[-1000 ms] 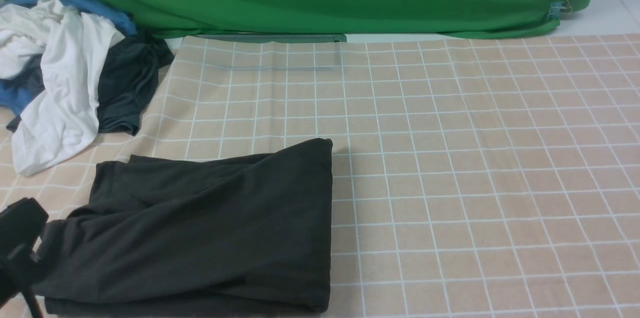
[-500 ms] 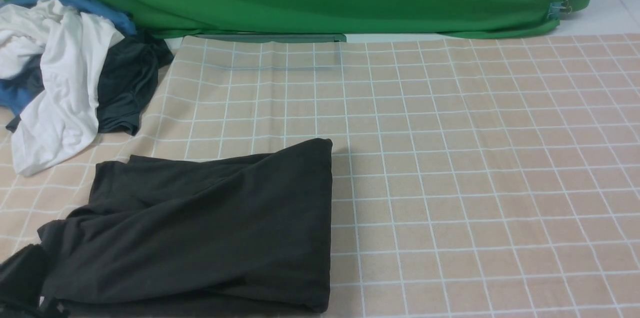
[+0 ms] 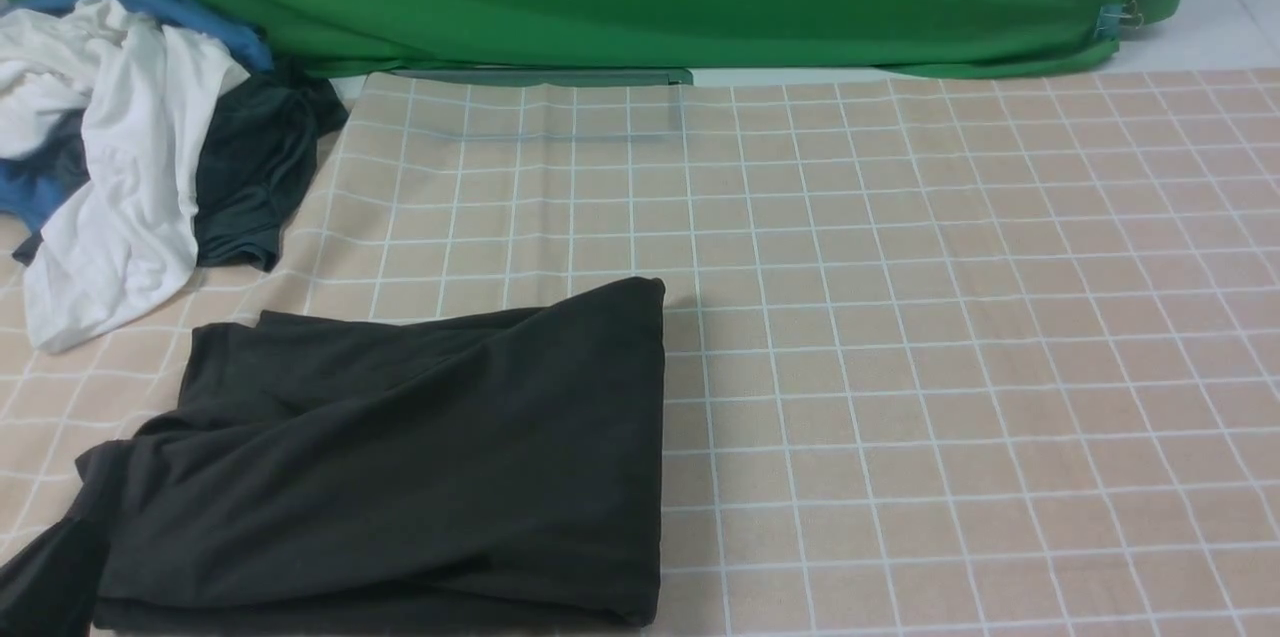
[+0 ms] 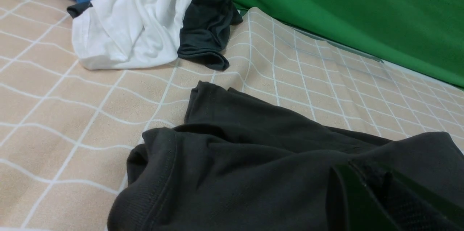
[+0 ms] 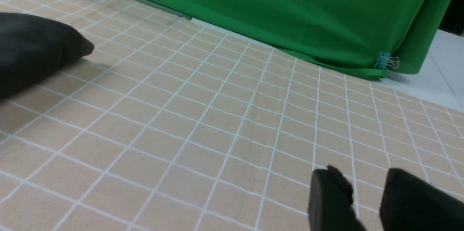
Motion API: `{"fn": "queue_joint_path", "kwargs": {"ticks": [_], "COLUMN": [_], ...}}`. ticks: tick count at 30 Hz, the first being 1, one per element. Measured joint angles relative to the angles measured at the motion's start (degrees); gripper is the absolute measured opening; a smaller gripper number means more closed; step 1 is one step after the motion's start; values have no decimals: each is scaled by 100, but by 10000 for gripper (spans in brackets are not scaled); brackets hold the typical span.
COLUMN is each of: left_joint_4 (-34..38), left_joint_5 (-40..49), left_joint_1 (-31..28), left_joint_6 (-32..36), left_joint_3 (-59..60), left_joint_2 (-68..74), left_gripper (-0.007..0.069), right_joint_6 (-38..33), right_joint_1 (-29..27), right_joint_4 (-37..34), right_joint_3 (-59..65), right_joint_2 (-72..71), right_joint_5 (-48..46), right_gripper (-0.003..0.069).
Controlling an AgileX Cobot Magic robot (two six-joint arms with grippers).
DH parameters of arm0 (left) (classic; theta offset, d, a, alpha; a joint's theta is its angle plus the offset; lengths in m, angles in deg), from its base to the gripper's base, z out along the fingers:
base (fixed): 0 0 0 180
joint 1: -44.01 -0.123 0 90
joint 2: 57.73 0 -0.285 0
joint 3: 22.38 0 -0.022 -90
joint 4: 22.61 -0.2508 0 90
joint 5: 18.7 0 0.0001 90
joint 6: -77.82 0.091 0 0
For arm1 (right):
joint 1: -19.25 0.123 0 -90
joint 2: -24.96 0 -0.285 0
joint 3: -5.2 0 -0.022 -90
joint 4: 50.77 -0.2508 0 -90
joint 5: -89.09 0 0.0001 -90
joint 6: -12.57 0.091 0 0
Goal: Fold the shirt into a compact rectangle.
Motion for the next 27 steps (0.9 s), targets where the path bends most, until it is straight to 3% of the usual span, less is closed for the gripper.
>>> {"fn": "queue_joint_path", "kwargs": {"ticks": [11,27], "left_joint_4": [0,0], "left_joint_5": [0,0], "left_joint_1": [0,0], "left_joint_6": [27,70], "left_joint_3": [0,0], "left_joint_2": [0,0], "left_gripper": [16,16], "right_joint_6": [-2,-2], "right_joint_1": [-1449,-1473], "right_joint_4": [0,0], "right_joint_3": [0,0], "right_joint_2": [0,0], "right_joint_5": [0,0], "right_gripper": [238,242]}}
